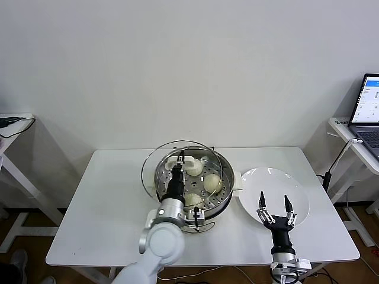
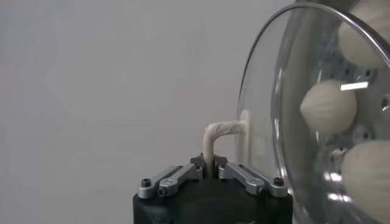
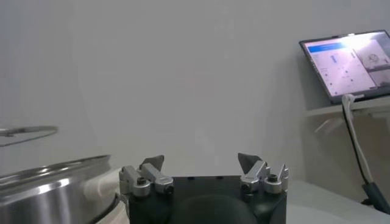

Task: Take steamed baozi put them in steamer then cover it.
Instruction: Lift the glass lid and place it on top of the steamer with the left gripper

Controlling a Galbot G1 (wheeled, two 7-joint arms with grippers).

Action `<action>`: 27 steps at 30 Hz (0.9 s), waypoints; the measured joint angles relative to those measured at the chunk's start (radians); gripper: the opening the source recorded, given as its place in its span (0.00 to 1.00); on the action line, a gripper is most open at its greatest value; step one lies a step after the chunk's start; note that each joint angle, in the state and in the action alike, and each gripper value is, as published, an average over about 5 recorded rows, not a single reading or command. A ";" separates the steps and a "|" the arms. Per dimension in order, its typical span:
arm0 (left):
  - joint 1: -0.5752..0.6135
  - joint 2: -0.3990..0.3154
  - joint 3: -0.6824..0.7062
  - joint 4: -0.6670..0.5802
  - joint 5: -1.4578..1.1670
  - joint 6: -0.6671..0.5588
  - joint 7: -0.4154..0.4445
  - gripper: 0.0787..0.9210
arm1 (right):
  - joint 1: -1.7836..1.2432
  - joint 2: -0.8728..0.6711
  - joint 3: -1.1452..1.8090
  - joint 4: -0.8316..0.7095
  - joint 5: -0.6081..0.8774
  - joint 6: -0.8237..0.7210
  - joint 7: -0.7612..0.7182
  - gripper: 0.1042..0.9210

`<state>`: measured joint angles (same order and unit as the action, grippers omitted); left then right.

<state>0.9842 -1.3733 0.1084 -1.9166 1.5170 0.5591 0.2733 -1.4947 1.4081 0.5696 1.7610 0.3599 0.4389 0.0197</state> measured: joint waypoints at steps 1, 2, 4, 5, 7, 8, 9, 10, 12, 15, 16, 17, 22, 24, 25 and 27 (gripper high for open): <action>-0.003 -0.009 0.003 0.007 0.008 0.001 0.000 0.13 | 0.000 0.001 -0.001 -0.001 -0.001 0.000 0.000 0.88; -0.006 -0.017 0.006 0.014 0.015 0.003 0.000 0.13 | 0.000 0.003 -0.002 -0.001 -0.003 0.000 0.000 0.88; -0.011 -0.034 0.010 0.027 0.028 0.006 -0.001 0.13 | 0.000 0.005 -0.003 -0.002 -0.005 0.000 0.000 0.88; -0.013 -0.041 0.012 0.034 0.034 0.008 -0.001 0.13 | 0.000 0.006 -0.003 -0.003 -0.006 0.000 0.000 0.88; -0.014 -0.056 0.014 0.047 0.044 0.010 -0.003 0.13 | -0.001 0.006 -0.003 -0.005 -0.007 0.001 -0.001 0.88; -0.015 -0.063 0.015 0.053 0.049 0.011 -0.003 0.13 | -0.001 0.006 -0.003 -0.006 -0.008 0.001 -0.001 0.88; -0.015 -0.070 0.017 0.060 0.053 0.012 -0.004 0.13 | -0.001 0.006 -0.003 -0.007 -0.008 0.001 -0.001 0.88; -0.016 -0.076 0.019 0.066 0.056 0.013 -0.005 0.13 | 0.000 0.007 -0.003 -0.008 -0.009 0.002 -0.001 0.88; -0.017 -0.088 0.022 0.076 0.063 0.014 -0.007 0.13 | 0.000 0.007 -0.004 -0.010 -0.009 0.002 -0.001 0.88; -0.018 -0.104 0.025 0.090 0.071 0.016 -0.010 0.13 | 0.000 0.007 -0.005 -0.014 -0.011 0.002 -0.001 0.88; -0.018 -0.110 0.026 0.095 0.073 0.016 -0.011 0.13 | 0.001 0.007 -0.006 -0.015 -0.012 0.002 -0.001 0.88; -0.019 -0.115 0.027 0.099 0.075 0.016 -0.012 0.13 | 0.001 0.007 -0.006 -0.016 -0.013 0.002 -0.001 0.88; -0.019 -0.135 0.029 0.116 0.085 0.016 -0.016 0.13 | 0.003 0.007 -0.008 -0.019 -0.015 0.002 -0.001 0.88; -0.020 -0.139 0.028 0.123 0.088 0.015 -0.019 0.13 | 0.003 0.007 -0.009 -0.019 -0.015 0.002 -0.001 0.88; -0.020 -0.140 0.026 0.127 0.089 0.015 -0.020 0.13 | 0.003 0.006 -0.009 -0.019 -0.015 0.002 -0.001 0.88; -0.019 -0.141 0.024 0.131 0.092 0.015 -0.022 0.13 | 0.004 0.006 -0.009 -0.021 -0.015 0.002 -0.002 0.88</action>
<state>0.9650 -1.5143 0.1325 -1.7856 1.6092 0.5737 0.2509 -1.4910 1.4139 0.5608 1.7396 0.3446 0.4414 0.0180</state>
